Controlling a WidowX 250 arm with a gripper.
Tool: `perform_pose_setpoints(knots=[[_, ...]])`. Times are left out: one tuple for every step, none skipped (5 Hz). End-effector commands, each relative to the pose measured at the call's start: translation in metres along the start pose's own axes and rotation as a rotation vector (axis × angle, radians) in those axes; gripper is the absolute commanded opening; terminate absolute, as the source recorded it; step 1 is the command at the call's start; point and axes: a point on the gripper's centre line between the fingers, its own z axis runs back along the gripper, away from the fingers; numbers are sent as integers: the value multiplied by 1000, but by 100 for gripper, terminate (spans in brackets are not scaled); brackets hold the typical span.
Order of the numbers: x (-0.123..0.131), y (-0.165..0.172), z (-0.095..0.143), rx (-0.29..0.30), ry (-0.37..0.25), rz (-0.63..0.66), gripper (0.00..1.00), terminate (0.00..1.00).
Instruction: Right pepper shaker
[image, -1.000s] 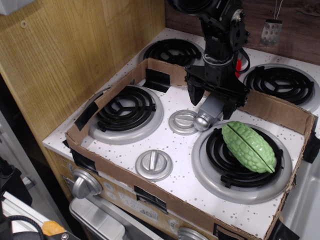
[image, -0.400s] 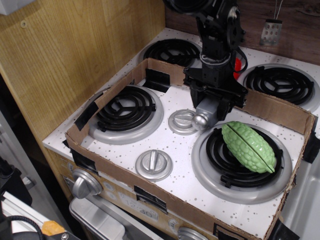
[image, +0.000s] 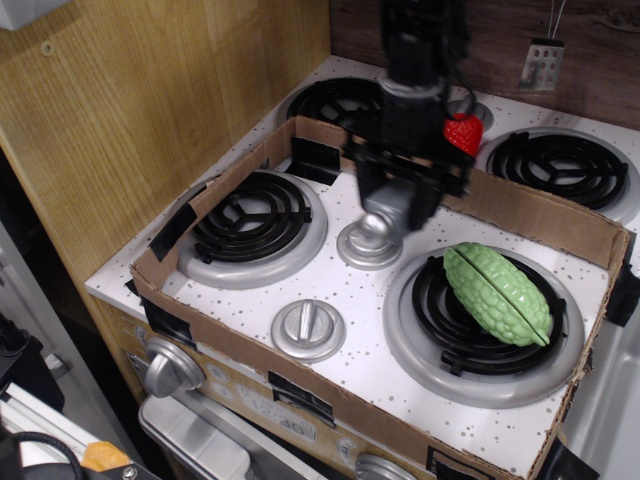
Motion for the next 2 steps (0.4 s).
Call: perform_pose_setpoints(knots=[[-8,20,37,-9,91,81,0,0],[-20,24,31,-35,143,116,0,0]])
